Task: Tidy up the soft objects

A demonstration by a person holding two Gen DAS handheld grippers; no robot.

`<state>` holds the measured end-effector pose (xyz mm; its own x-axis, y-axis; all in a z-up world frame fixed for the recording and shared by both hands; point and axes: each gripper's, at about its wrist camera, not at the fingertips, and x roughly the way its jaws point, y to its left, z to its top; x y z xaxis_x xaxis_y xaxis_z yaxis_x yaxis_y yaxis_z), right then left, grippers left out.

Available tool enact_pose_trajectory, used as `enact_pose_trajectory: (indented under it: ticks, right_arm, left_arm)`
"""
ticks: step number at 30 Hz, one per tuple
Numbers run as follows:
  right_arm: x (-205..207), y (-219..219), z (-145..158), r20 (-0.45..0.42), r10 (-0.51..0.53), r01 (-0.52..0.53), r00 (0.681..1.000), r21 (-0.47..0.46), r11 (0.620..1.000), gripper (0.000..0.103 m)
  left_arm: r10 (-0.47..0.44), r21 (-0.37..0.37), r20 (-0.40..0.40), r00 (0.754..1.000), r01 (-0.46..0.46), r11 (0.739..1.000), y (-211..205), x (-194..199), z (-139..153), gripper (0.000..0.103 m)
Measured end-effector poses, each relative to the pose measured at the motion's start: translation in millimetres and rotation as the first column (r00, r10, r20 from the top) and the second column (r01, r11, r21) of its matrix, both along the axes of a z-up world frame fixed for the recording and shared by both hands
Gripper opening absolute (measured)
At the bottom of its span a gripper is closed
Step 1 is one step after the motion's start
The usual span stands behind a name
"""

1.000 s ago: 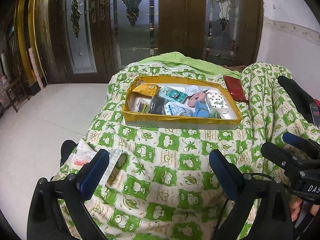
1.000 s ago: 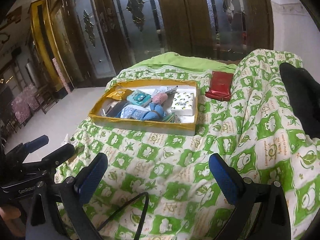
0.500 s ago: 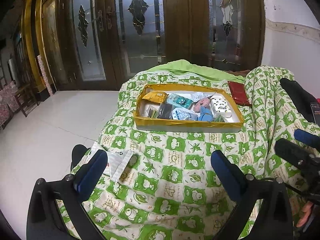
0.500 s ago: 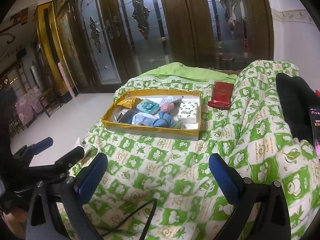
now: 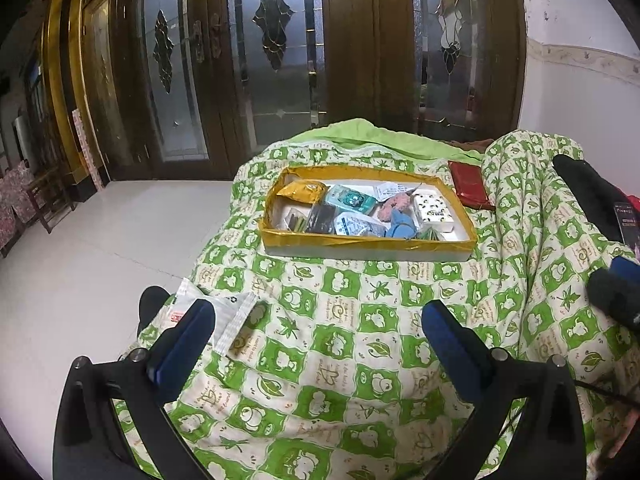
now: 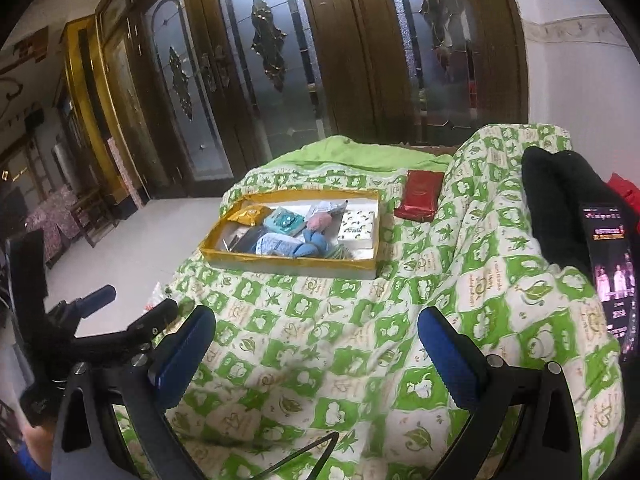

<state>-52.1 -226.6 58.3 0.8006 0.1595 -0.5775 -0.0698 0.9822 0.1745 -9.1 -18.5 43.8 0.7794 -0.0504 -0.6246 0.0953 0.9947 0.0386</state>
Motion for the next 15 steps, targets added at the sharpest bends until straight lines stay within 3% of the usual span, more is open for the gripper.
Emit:
enact_pose_trajectory:
  ticks: [6, 15]
  right_arm:
    - [11, 3, -16, -0.030, -0.001, 0.000, 1.000, -0.025, 1.000, 0.102]
    - [11, 10, -8, 0.028, 0.001, 0.000, 1.000, -0.058, 0.998, 0.102]
  left_arm:
    - [-0.006, 0.014, -0.019, 1.000, 0.007, 1.000, -4, 3, -7, 0.103]
    - [-0.002, 0.009, -0.002, 1.000, 0.002, 1.000, -4, 3, -8, 0.103]
